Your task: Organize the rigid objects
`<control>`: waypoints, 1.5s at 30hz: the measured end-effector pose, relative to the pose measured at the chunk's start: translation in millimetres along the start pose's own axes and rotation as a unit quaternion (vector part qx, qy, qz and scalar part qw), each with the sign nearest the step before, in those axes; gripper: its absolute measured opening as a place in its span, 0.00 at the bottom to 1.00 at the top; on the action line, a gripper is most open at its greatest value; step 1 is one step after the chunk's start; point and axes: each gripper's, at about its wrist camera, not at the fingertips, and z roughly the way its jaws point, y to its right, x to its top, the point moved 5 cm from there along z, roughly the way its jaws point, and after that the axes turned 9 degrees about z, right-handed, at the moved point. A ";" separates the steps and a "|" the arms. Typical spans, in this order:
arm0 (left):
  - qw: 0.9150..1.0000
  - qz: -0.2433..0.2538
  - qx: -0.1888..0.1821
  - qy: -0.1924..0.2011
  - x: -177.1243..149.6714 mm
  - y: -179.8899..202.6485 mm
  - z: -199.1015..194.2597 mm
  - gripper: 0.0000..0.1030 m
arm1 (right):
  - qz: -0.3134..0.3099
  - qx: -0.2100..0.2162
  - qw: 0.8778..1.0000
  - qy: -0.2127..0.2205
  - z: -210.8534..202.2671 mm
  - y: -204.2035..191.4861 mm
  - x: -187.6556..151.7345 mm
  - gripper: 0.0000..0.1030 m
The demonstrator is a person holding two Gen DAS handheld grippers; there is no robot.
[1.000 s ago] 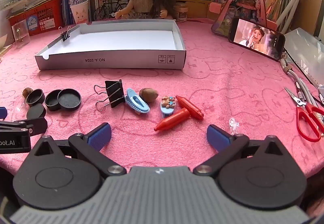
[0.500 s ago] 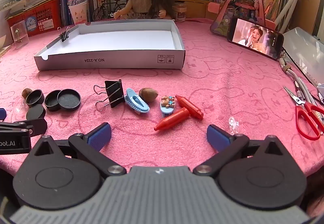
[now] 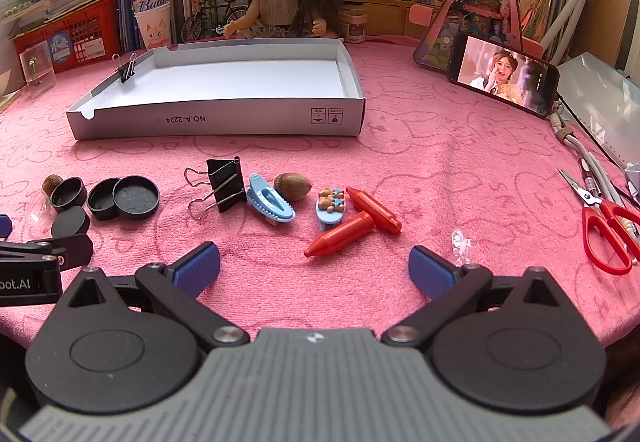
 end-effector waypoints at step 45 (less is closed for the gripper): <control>1.000 0.000 0.001 0.007 -2.4 2.6 0.1 1.00 | -0.001 0.002 1.000 0.007 -1.6 -1.4 -2.2 1.00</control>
